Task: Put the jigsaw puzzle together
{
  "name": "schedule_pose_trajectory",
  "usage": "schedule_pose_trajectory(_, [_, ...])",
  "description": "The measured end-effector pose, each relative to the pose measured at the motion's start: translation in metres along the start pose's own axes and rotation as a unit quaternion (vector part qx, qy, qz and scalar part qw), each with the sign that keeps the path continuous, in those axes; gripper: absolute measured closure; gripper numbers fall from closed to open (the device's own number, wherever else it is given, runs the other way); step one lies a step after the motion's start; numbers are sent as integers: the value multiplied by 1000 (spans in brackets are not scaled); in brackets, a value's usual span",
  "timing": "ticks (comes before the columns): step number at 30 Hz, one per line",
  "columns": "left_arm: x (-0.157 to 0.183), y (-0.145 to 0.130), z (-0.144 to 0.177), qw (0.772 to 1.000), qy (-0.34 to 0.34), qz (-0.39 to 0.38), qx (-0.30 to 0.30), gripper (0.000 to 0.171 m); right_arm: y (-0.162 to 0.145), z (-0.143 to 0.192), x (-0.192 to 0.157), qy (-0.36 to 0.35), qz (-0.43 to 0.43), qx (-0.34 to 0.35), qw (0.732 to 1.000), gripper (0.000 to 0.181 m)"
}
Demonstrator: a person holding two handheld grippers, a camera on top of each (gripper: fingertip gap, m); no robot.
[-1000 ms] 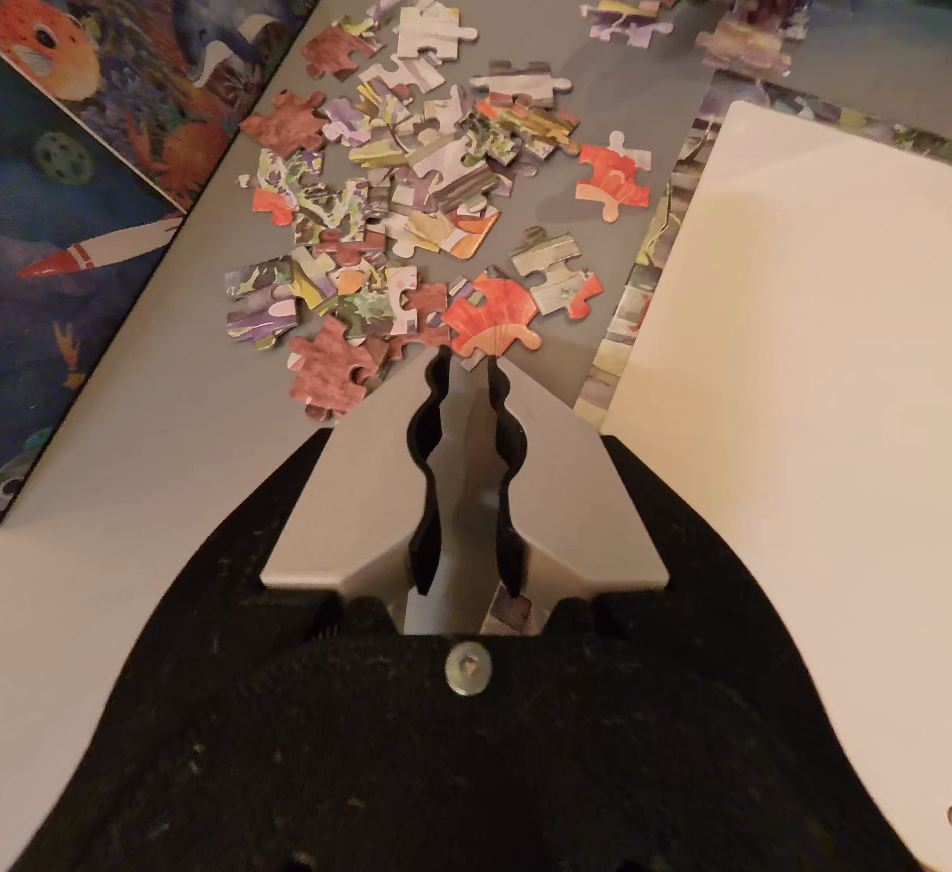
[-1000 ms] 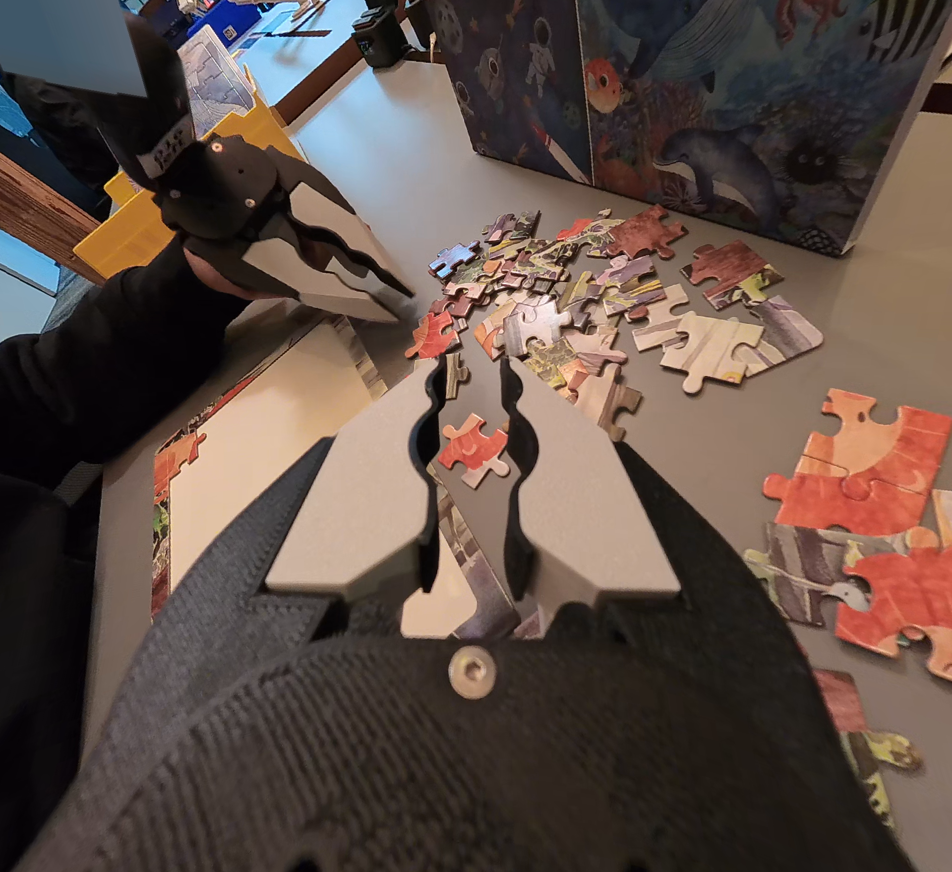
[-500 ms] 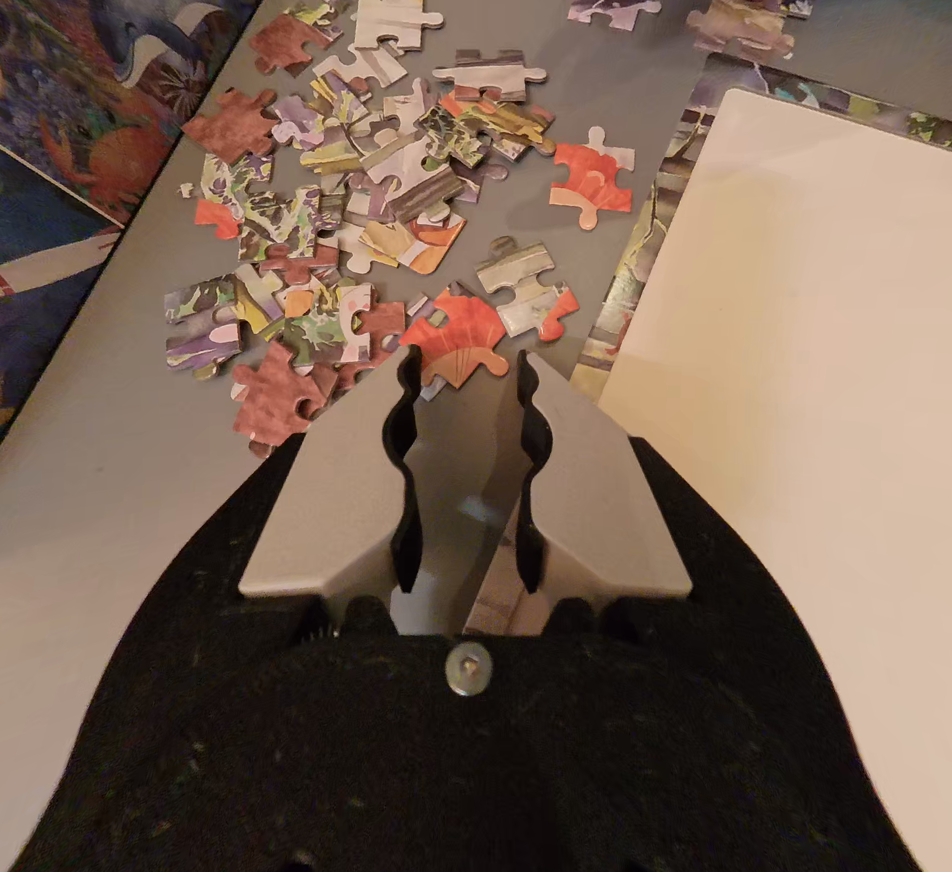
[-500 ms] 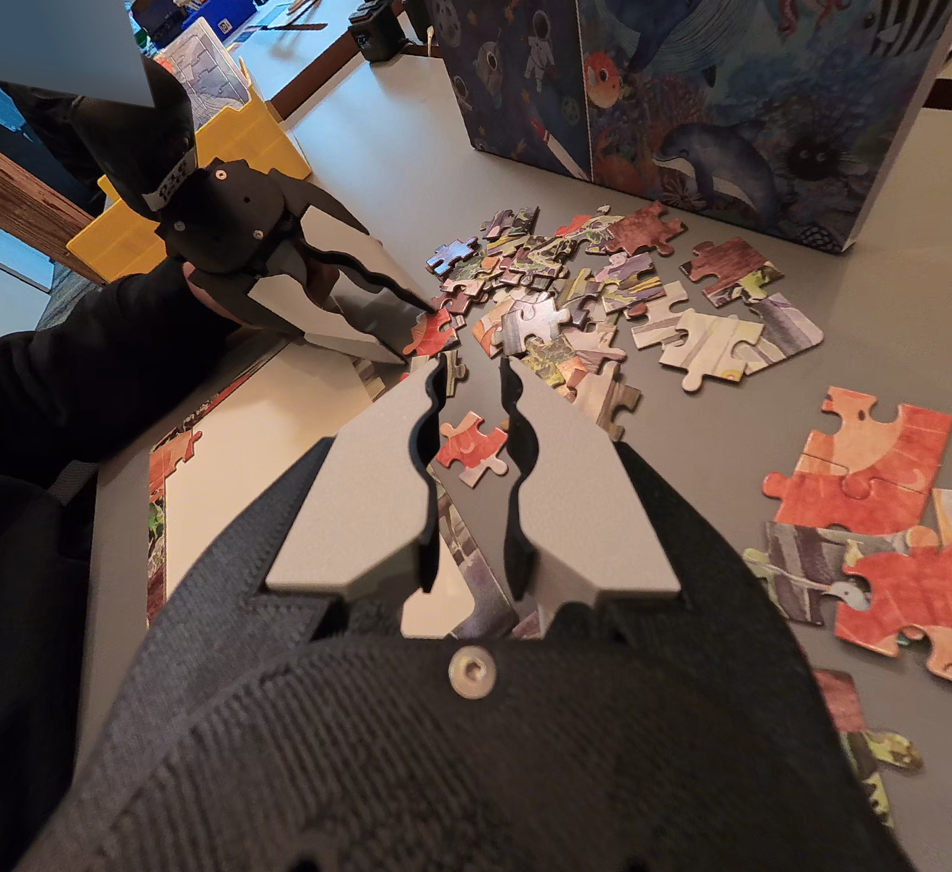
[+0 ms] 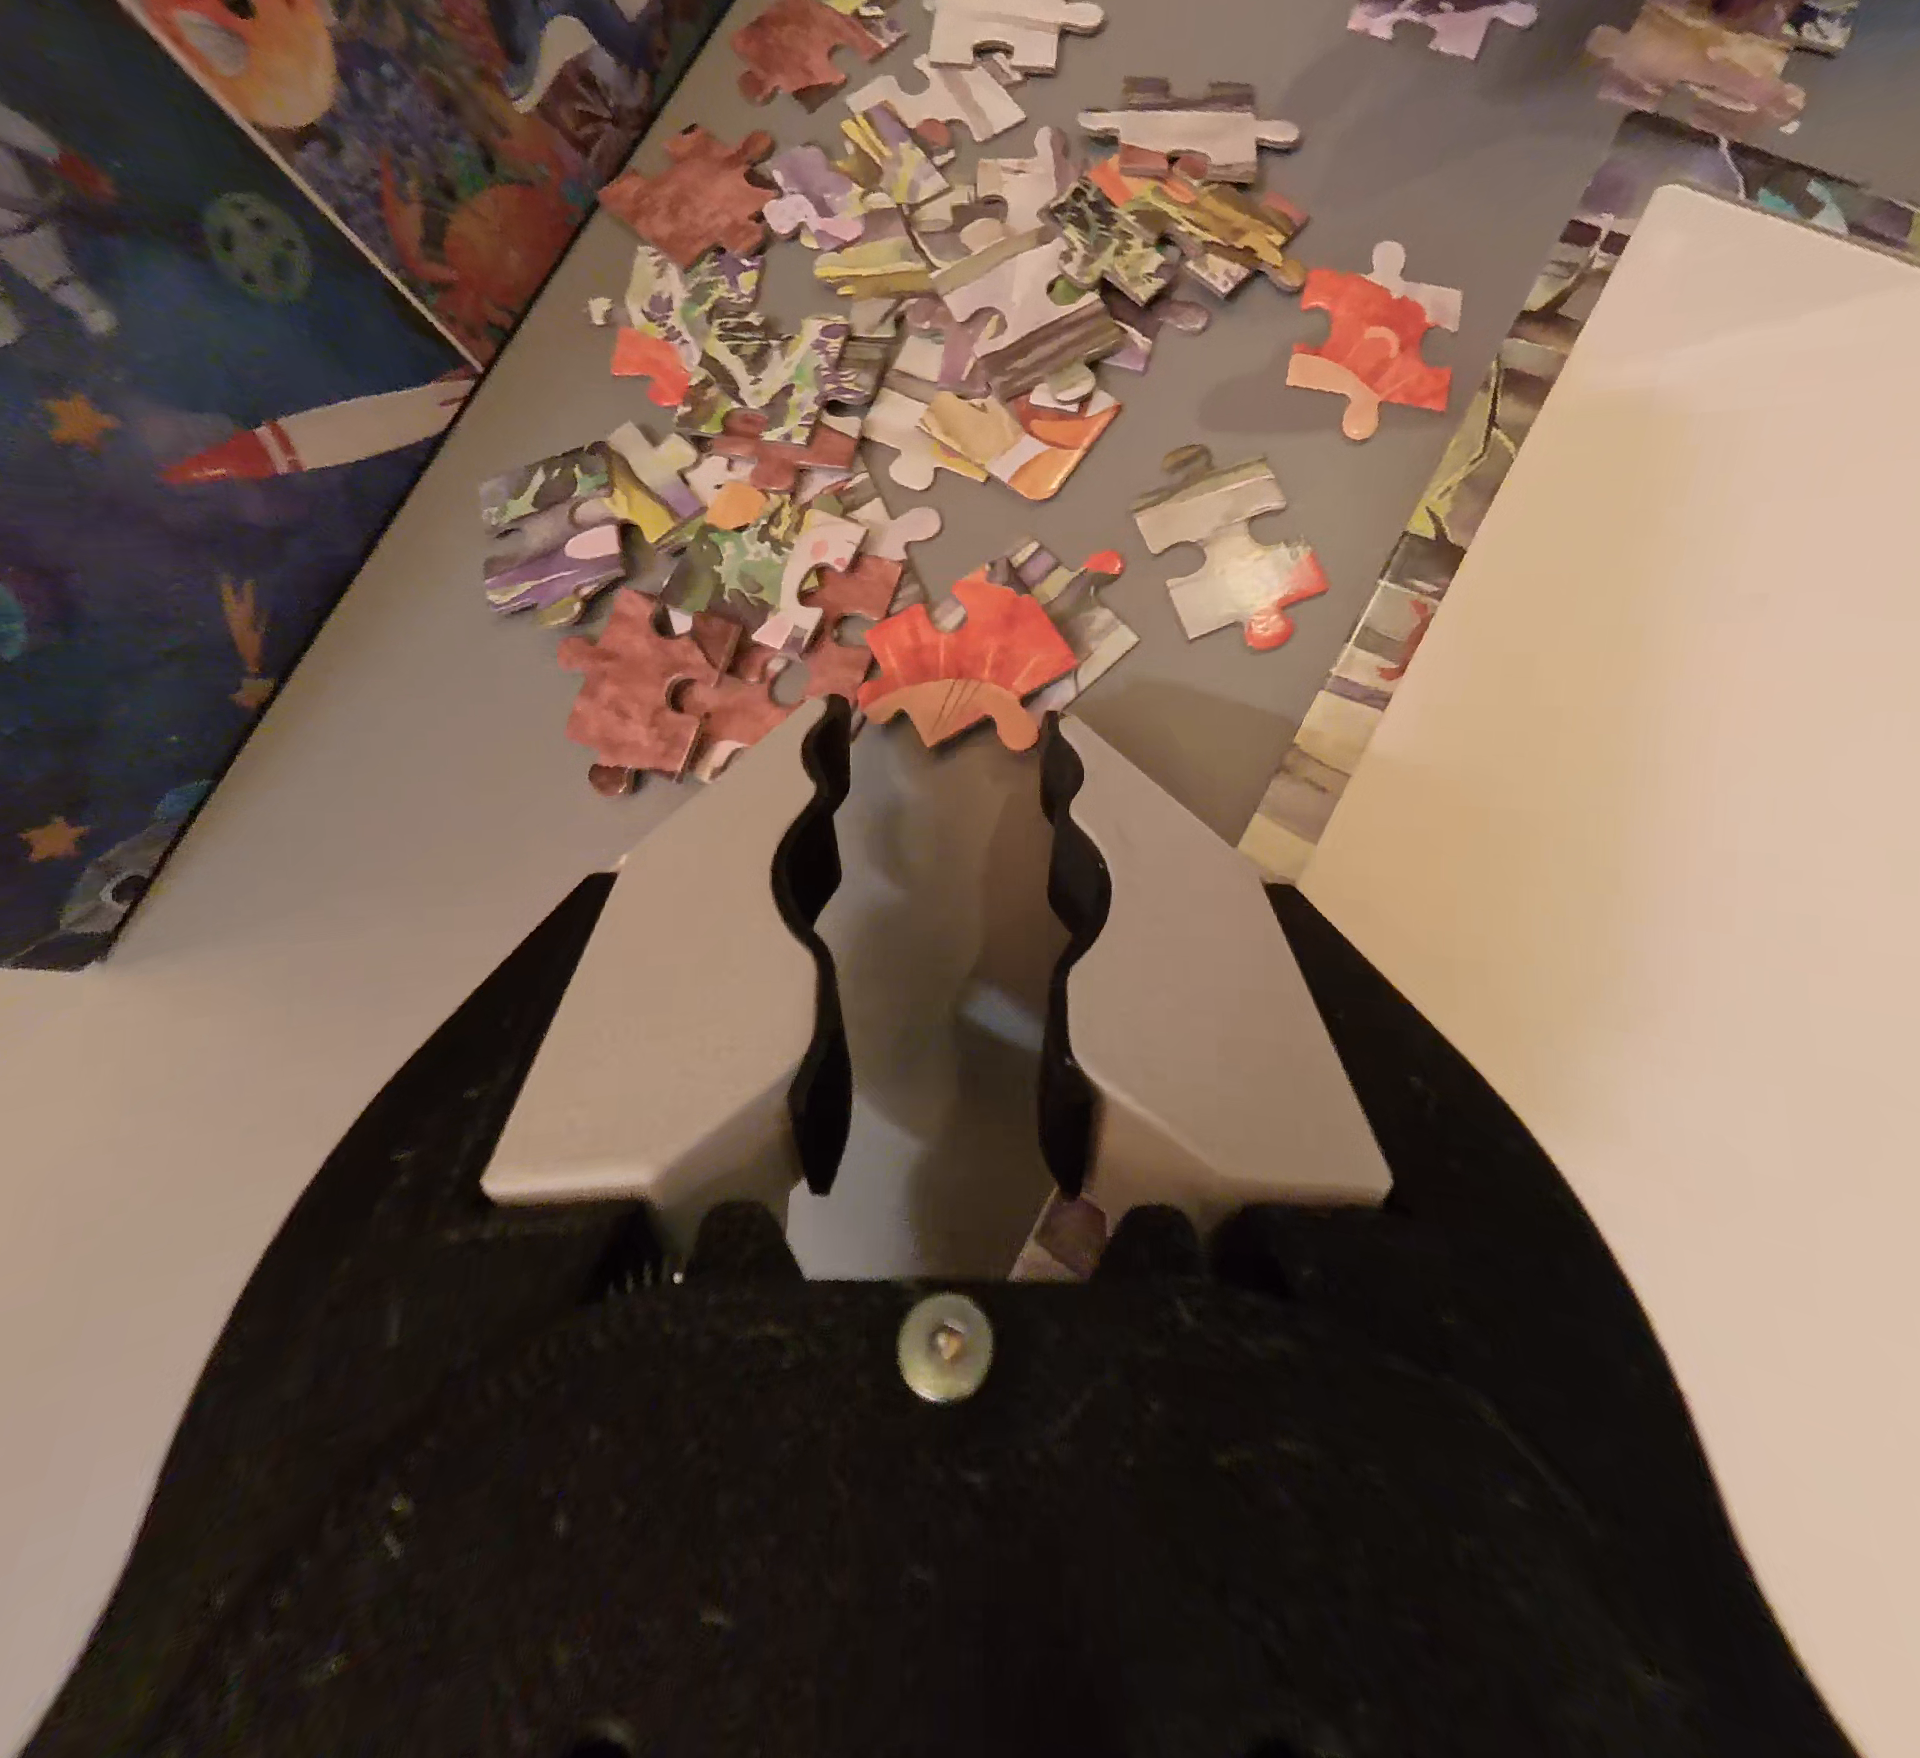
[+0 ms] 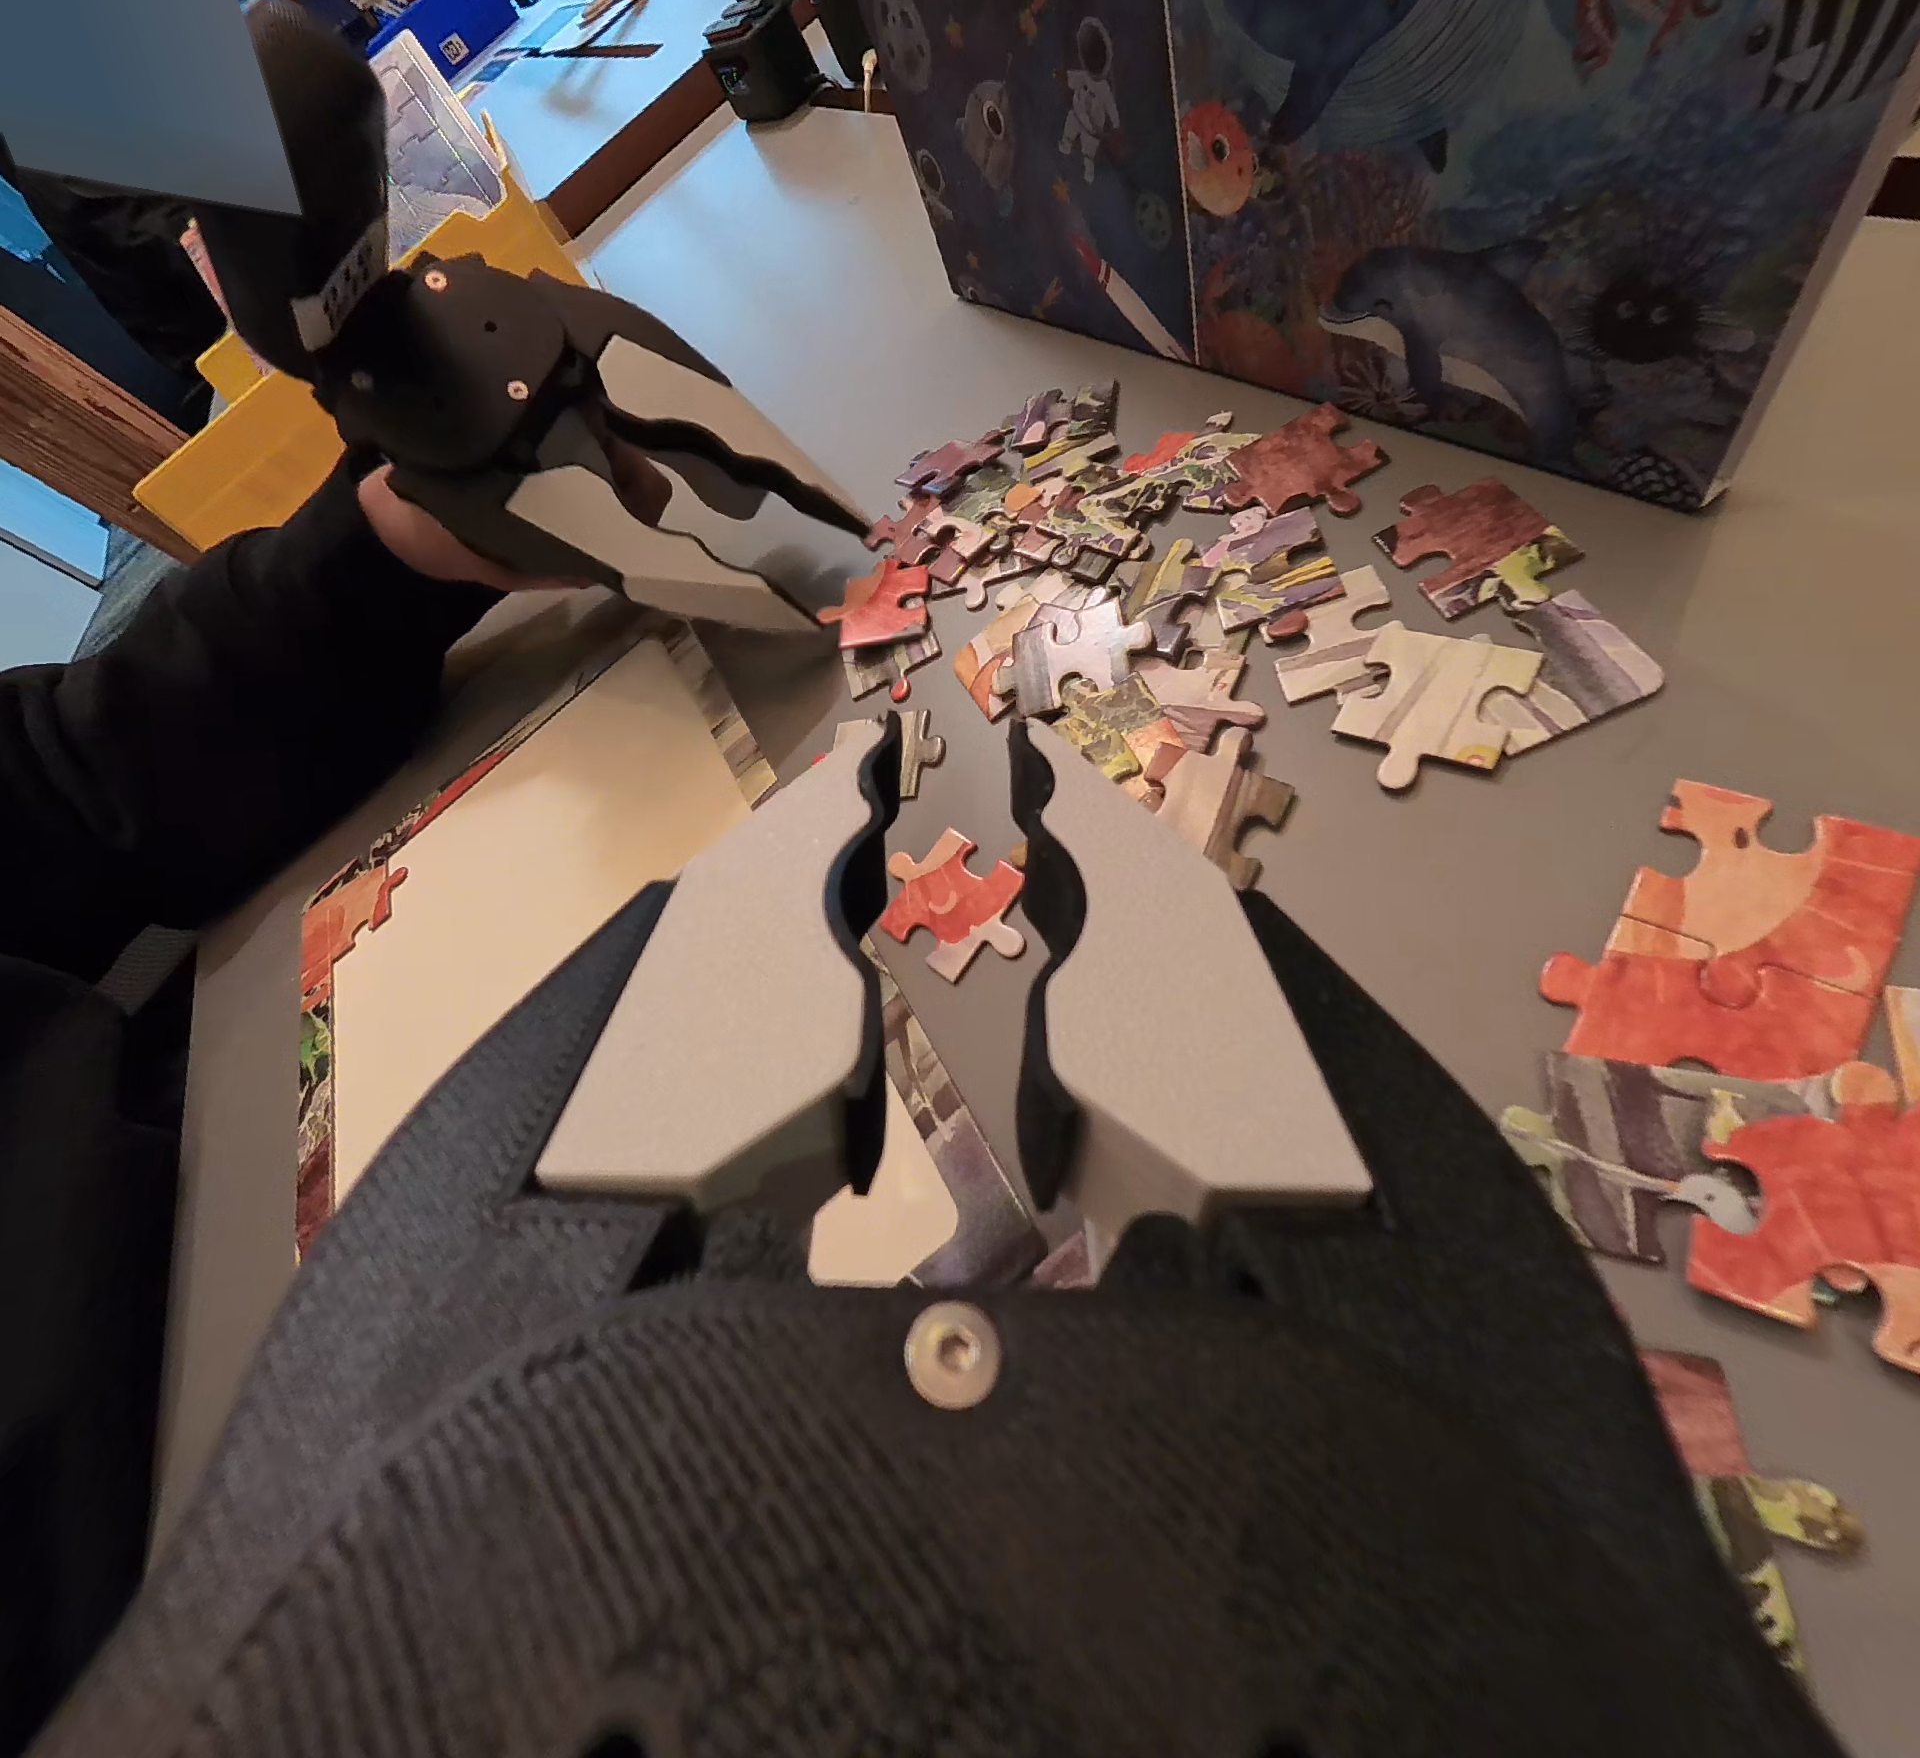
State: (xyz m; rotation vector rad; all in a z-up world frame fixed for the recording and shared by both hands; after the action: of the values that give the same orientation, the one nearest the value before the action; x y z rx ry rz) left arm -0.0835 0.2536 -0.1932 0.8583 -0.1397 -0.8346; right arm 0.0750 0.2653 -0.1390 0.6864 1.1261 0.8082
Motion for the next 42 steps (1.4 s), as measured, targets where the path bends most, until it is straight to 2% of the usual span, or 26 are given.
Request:
schedule_pose_trajectory(15, [0,4,4,1000,-1,10,11,137,0,1,0,0,-1,2,1000,162])
schedule_pose_trajectory(24, [11,-3,6,1000,-1,22,-1,138,0,1,1,-2,0,3,1000,163])
schedule_pose_trajectory(37, [6,-10,-2,997,20,66,-29,153,-2,-1,2,-7,5,-4,1000,163])
schedule_pose_trajectory(42, [-4,-12,-1,996,40,77,-36,163,-2,-1,3,-8,5,-6,1000,163])
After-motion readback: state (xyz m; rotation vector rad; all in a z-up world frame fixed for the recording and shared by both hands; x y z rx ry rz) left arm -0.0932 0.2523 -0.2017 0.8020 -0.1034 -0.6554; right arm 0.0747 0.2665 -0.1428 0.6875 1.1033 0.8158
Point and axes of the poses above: each gripper's, where its closed fingertips meet, z back along the fingers, y out of its top, x = y × z across the jaws, the point moved 2 cm from there along z, back along the fingers, and after that the axes turned 13 degrees about y, right-handed, at the moved point
